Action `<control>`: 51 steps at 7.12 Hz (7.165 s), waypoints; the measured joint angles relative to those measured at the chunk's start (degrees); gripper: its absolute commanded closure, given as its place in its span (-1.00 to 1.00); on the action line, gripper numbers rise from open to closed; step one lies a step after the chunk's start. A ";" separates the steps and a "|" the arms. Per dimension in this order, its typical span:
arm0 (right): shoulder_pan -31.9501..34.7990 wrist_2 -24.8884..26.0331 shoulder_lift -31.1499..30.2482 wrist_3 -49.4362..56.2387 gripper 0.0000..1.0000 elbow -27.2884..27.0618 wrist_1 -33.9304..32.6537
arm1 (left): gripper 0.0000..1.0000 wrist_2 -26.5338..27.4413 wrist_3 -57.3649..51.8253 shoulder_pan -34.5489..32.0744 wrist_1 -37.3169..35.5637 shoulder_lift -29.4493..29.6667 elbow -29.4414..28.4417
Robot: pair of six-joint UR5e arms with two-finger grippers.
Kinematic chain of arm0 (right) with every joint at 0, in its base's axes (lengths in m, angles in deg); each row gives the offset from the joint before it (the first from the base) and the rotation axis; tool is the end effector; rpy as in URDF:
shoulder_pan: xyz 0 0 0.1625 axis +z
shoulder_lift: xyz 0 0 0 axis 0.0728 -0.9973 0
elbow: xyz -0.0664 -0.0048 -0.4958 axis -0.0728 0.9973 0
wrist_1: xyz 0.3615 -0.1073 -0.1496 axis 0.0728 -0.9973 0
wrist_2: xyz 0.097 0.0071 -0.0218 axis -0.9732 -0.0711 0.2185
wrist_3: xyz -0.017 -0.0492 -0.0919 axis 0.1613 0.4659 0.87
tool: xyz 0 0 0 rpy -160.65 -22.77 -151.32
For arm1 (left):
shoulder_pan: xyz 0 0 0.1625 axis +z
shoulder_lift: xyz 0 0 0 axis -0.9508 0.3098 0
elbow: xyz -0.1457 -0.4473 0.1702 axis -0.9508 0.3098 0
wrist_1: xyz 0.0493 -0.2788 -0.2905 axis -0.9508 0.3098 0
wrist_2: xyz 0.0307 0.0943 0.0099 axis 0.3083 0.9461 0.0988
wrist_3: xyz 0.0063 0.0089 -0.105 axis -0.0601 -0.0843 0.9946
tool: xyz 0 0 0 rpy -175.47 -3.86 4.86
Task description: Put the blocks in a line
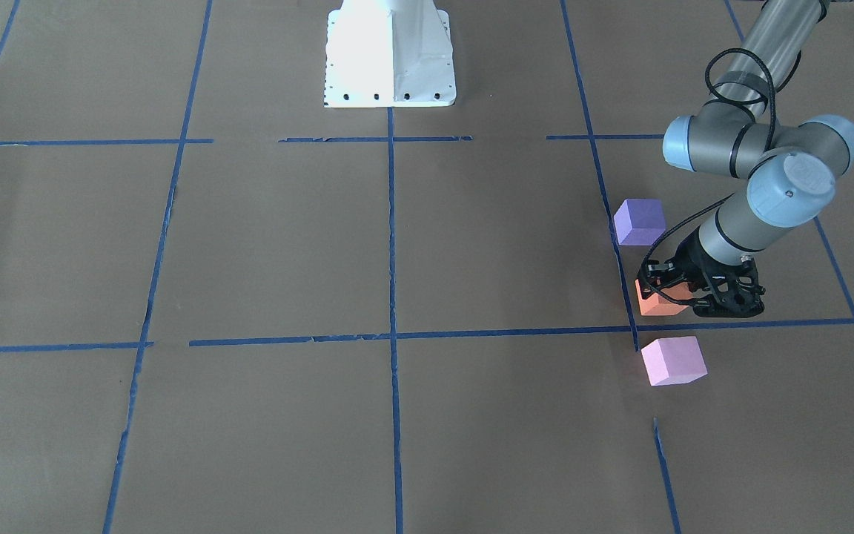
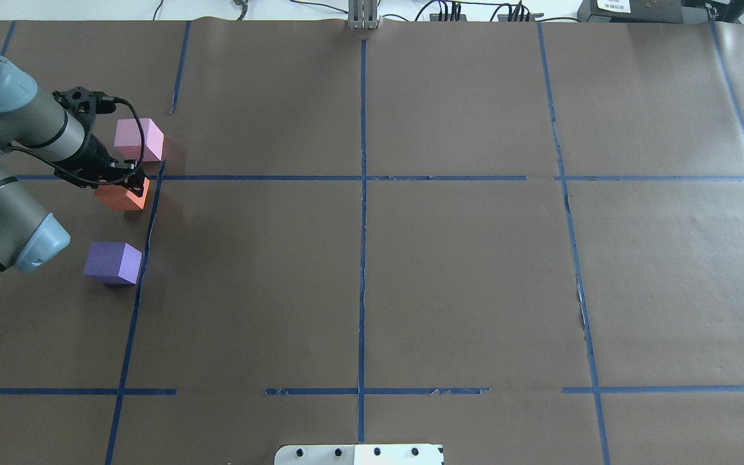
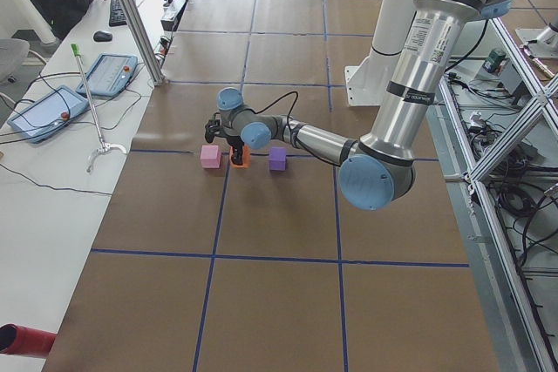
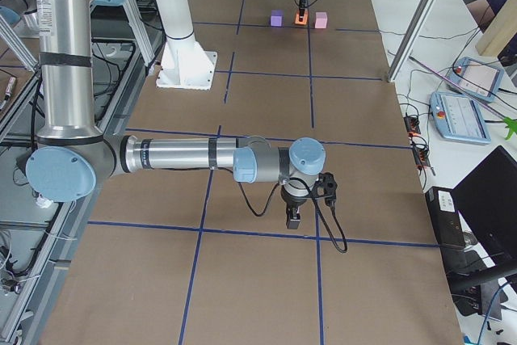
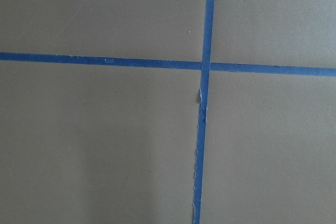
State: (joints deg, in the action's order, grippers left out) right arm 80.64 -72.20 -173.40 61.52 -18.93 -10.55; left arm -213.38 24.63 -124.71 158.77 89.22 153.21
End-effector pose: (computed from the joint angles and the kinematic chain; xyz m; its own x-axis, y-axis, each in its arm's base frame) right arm 0.0149 -0.4796 0.7158 0.7022 -0.0392 0.7109 0.0527 0.9986 0.0030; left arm 0.3467 -0.5758 0.5606 0.6659 0.0317 -0.7453 0.0011 0.9991 0.0435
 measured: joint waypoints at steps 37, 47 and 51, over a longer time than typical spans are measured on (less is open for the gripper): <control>0.00 0.00 0.00 0.00 -1.00 0.00 -0.03 | -1.00 -9.28 -47.32 -38.87 -23.77 -15.11 4.49; 0.00 0.00 0.00 0.00 -1.00 0.00 -0.07 | -1.00 -9.43 -52.14 -39.00 -25.18 -18.04 7.72; 0.00 -0.01 0.00 0.00 -1.00 0.00 0.01 | -1.00 -9.44 -51.24 -38.96 -27.58 -18.06 8.73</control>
